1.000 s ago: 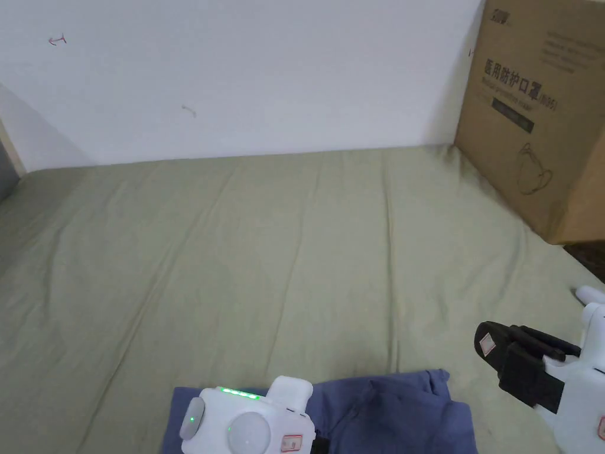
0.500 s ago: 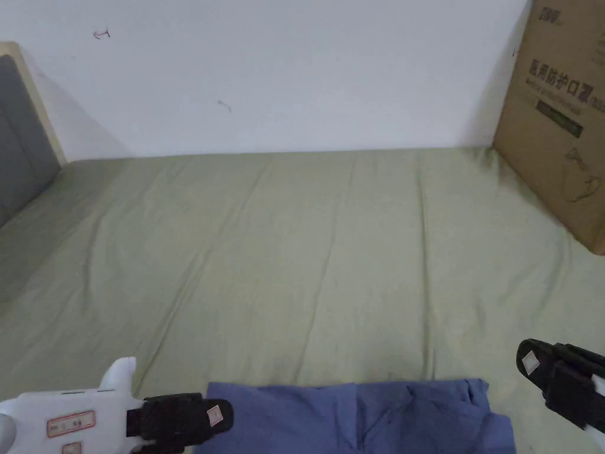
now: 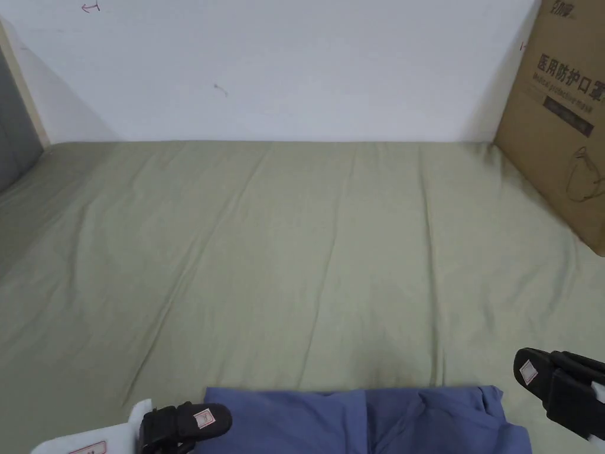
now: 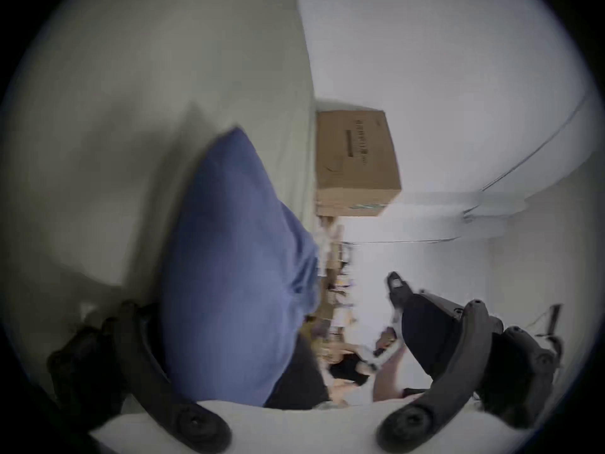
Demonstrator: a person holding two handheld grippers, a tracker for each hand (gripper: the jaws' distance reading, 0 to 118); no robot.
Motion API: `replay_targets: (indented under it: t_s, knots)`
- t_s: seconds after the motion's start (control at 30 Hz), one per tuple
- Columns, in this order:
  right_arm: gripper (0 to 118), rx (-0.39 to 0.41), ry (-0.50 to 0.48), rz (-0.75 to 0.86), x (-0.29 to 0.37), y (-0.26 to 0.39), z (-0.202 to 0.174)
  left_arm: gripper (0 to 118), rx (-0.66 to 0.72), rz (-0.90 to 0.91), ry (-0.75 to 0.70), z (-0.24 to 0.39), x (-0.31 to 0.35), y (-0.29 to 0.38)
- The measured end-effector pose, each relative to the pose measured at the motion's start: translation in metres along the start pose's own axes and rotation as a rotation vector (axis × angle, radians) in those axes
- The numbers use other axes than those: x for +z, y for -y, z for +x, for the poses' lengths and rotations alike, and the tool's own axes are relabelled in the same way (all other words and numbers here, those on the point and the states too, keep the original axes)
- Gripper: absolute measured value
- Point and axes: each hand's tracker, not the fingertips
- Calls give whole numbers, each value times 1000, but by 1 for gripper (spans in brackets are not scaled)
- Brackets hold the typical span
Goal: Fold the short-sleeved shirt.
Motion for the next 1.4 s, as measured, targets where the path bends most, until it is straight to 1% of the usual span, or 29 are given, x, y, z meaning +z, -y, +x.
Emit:
replay_targets:
  t_s: [0.07, 0.1, 0.13, 0.17, 0.2, 0.23, 0.27, 0.3, 0.37, 0.43, 0.47, 0.5, 0.57, 0.63, 0.67, 0.73, 0.8, 0.87, 0.97, 1.03, 1.13, 1.17, 1.2, 1.23, 1.27, 1.3, 1.33, 1.37, 1.4]
  knots:
    - [0, 5, 0, -6, -3, -1, -1, 116, -42, -44, 3, -4, -10, -4]
    - [0, 6, 0, -10, -4, -1, -2, 103, -70, -46, -4, -3, -15, -4]
    - [0, 5, -1, -14, -6, -1, -2, 76, -91, -38, -68, -7, -15, -7]
    - [0, 3, -4, -19, -7, 0, -2, 26, -98, -24, -177, -12, -15, -8]
    - [0, 1, -5, -24, -8, 0, -3, 4, -123, -26, -367, -19, -18, -10]
    - [0, 0, -6, -28, -9, 1, -4, 4, -137, -37, -286, -18, -22, -5]
    - [0, 0, -6, -33, -10, 2, -5, 4, -171, -36, -249, -4, -21, -7]
    - [0, -1, -7, -37, -10, 3, -6, 4, -196, -45, -346, 1, -24, -7]
    - [0, -5, -17, -41, -9, 3, -8, 4, -231, -20, -424, 19, -26, 2]
    - [0, -1, -31, -36, -5, 2, -10, 4, -366, 6, -544, 52, -26, 15]
    - [0, 2, -35, -30, -3, 2, -11, 4, -440, 28, -570, 70, -21, 22]
    - [0, 5, -39, -26, -1, 1, -11, 4, -484, 54, -633, 92, -14, 33]
    - [0, 8, -54, -19, 4, 2, -12, 4, -559, 134, -906, 129, -5, 47]
    - [0, 14, -66, -13, 8, 4, -12, 5, -579, 185, -1142, 160, 0, 61]
    - [0, 17, -69, -13, 10, 6, -12, 5, -597, 188, -1187, 170, 0, 67]
    - [0, 19, -74, -12, 13, 10, -11, 5, -669, 167, -1180, 191, -6, 80]
    - [0, 13, -84, -13, 16, 13, -7, 5, -675, 157, -1149, 208, -17, 89]
    - [0, 1, -88, -12, 20, 15, -2, 5, -686, 120, -1059, 219, -40, 97]
    - [0, -17, -79, -7, 28, 14, 7, 5, -626, 64, -952, 223, -84, 98]
    - [0, -37, -70, 2, 33, 12, 15, 5, -613, 25, -926, 215, -121, 92]
    - [0, -64, -58, 18, 39, 11, 26, 8, -533, -29, -870, 190, -169, 83]
    - [0, -69, -52, 22, 41, 11, 28, 12, -496, -40, -844, 181, -181, 80]
    - [0, -73, -47, 23, 42, 11, 31, 23, -448, -67, -815, 170, -193, 77]
    - [0, -78, -43, 23, 43, 10, 33, 37, -401, -83, -788, 161, -202, 76]
    - [0, -83, -40, 24, 44, 10, 36, 62, -364, -104, -759, 153, -209, 76]
    - [0, -90, -40, 25, 45, 10, 39, 105, -331, -113, -720, 147, -215, 74]
    - [0, -96, -41, 26, 46, 10, 41, 118, -334, -137, -679, 144, -220, 74]
    - [0, -99, -41, 27, 47, 10, 43, 112, -338, -143, -645, 146, -220, 76]
    - [0, -101, -40, 30, 48, 10, 45, 110, -370, -92, -592, 157, -212, 74]
